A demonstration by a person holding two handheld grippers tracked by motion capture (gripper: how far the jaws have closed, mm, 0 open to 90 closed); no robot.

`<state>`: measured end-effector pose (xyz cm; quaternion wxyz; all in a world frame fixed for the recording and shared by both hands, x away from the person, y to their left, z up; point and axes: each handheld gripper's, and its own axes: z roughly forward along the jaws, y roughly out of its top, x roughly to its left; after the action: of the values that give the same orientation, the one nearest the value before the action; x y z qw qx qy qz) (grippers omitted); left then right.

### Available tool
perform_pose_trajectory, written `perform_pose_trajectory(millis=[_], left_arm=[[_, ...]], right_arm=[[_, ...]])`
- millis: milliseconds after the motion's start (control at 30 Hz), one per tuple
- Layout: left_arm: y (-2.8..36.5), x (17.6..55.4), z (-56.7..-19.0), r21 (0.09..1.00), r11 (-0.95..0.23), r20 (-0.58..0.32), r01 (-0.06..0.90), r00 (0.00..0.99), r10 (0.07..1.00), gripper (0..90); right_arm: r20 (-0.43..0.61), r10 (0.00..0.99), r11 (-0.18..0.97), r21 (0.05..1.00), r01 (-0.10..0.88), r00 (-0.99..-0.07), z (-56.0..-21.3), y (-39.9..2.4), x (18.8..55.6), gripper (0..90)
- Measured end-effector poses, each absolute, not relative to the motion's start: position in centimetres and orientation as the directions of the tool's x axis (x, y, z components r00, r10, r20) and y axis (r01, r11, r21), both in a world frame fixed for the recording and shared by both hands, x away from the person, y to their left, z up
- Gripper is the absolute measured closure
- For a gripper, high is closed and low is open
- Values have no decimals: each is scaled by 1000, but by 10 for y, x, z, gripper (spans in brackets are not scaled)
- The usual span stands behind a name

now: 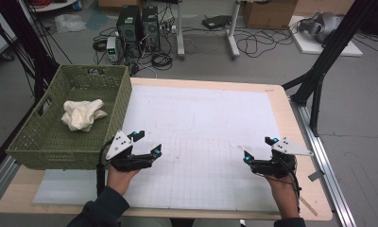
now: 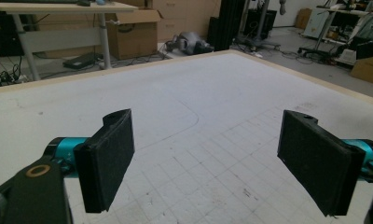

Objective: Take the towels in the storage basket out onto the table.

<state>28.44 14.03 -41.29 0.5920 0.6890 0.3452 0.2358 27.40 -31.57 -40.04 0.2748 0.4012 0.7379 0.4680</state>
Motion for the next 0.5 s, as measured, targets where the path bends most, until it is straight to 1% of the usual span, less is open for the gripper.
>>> perform_pose_trajectory(millis=[200,433,500], left_arm=[[140,284,-412,979,-58,-86,197,649,756,193],[138,283,-410,979,-51,-91,196,651,754,181],[138,283,-410,980,-50,-88,191,651,754,182]], right_arm=[[-30,848,243,910,337,-530,-400,-314,273,46],[-30,836,241,917,318,-547,-403,-313,274,46],[-22,832,244,912,329,-554,-403,-313,275,47]])
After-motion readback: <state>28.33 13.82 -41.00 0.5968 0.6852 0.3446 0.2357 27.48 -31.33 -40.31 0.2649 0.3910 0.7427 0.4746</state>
